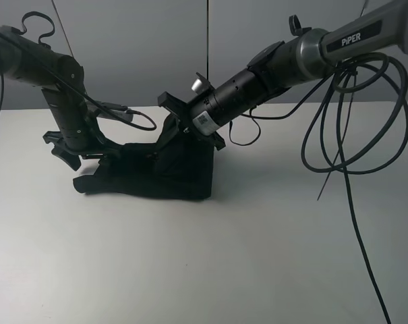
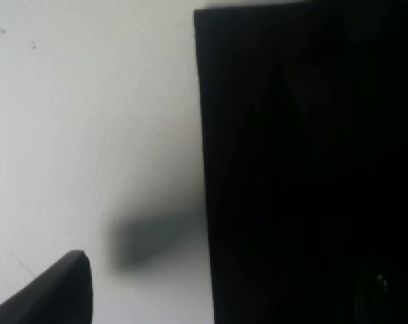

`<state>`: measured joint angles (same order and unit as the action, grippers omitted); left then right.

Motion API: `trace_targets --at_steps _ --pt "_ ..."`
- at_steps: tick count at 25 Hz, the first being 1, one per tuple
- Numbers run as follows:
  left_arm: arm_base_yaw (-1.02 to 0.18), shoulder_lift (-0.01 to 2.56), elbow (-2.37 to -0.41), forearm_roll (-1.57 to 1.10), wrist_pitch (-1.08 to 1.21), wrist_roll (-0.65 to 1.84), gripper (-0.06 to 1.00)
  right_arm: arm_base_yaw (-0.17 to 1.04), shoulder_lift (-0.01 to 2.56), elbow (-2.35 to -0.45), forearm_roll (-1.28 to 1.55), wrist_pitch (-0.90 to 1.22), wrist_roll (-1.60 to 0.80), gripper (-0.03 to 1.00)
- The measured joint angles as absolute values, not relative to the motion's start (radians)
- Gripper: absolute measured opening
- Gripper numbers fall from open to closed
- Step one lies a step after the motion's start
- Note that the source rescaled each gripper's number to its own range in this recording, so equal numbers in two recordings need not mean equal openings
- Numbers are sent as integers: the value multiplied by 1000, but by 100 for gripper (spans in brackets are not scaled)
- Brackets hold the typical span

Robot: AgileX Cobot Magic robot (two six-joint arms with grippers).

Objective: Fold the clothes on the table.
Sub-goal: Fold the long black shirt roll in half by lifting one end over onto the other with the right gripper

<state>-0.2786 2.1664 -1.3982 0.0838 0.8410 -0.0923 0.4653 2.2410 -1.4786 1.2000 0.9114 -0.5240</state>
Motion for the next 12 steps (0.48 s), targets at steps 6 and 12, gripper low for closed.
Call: trace_targets --at_steps 6,12 --pt "-279 2166 -1398 80 841 -84 99 521 2299 -1480 1348 868 -606 12" --pt "-279 2166 -1398 71 845 -84 99 547 2329 -1491 1444 810 -655 12"
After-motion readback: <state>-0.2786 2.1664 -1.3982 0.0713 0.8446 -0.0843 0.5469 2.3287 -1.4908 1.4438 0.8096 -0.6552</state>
